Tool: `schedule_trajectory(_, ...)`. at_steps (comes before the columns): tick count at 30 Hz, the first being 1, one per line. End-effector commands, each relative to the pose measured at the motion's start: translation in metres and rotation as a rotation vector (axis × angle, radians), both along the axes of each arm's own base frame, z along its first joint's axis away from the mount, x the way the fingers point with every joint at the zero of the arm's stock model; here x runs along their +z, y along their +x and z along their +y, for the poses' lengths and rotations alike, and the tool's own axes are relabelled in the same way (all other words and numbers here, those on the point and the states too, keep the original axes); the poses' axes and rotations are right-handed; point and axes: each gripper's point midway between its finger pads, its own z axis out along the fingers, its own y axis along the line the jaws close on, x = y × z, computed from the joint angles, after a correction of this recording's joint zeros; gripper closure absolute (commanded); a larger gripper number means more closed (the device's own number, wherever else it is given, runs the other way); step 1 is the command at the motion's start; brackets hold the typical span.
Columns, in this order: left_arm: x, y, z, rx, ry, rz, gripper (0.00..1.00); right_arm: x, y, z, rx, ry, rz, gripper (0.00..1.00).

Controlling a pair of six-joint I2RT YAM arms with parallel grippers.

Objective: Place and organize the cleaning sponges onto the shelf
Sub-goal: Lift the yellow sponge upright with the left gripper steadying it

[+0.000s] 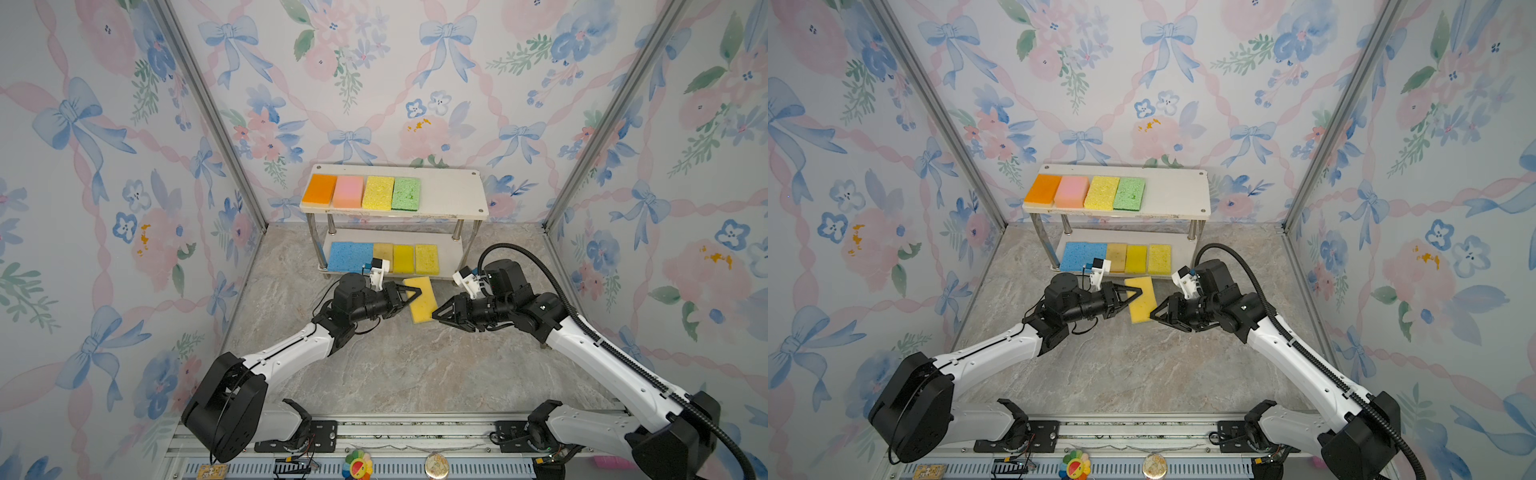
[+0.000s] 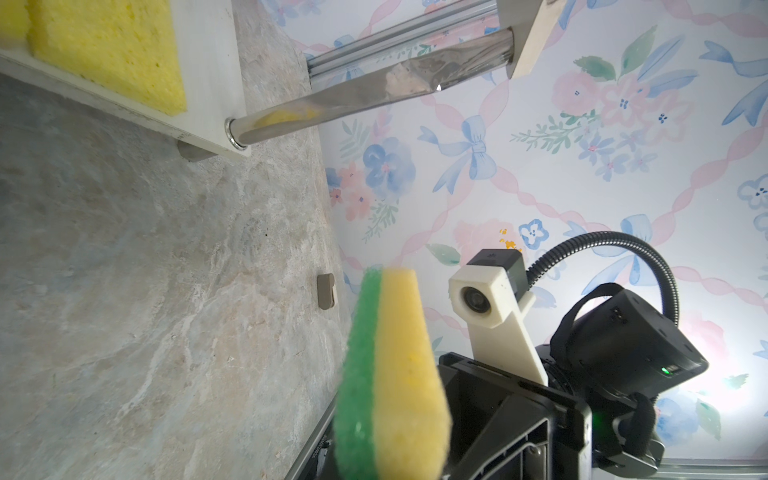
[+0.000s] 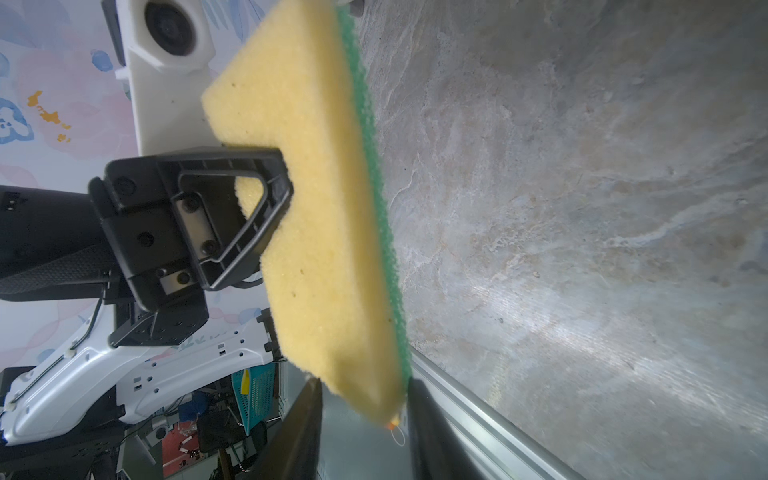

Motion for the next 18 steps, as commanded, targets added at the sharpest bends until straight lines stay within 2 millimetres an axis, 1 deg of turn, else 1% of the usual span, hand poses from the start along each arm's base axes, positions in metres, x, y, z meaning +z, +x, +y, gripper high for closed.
schedule_trajectory(1,0.0115,-0.0041,-0.0027,-0.010,-0.029,-0.027,0.89,0.0013,0.0015,0.0029,0.017,0.017,-0.001,0.65)
schedule_trajectory(6,0.0142,-0.0047,-0.0056,-0.012,-0.034,-0.031,0.89,0.0009,0.0005,0.0033,0.025,0.016,-0.001,0.70)
schedule_trajectory(8,0.0125,-0.0052,-0.0061,-0.013,-0.033,-0.026,0.89,0.0014,0.0011,0.0028,0.022,0.017,-0.002,0.75)
schedule_trajectory(11,0.0088,-0.0067,-0.0058,-0.013,-0.028,-0.017,0.89,0.0053,0.0008,0.0033,0.025,0.025,-0.009,0.79)
schedule_trajectory(16,0.0107,-0.0063,-0.0050,-0.008,-0.032,-0.020,0.89,0.0077,-0.0005,0.0018,0.030,0.017,-0.018,0.90)
schedule_trajectory(17,0.0101,-0.0066,-0.0054,-0.009,-0.031,-0.019,0.88,0.0073,-0.0013,0.0012,0.032,0.014,-0.017,0.92)
schedule_trajectory(18,0.0097,-0.0062,-0.0052,-0.010,-0.030,-0.018,0.84,0.0071,-0.0012,0.0007,0.030,0.012,-0.017,0.92)
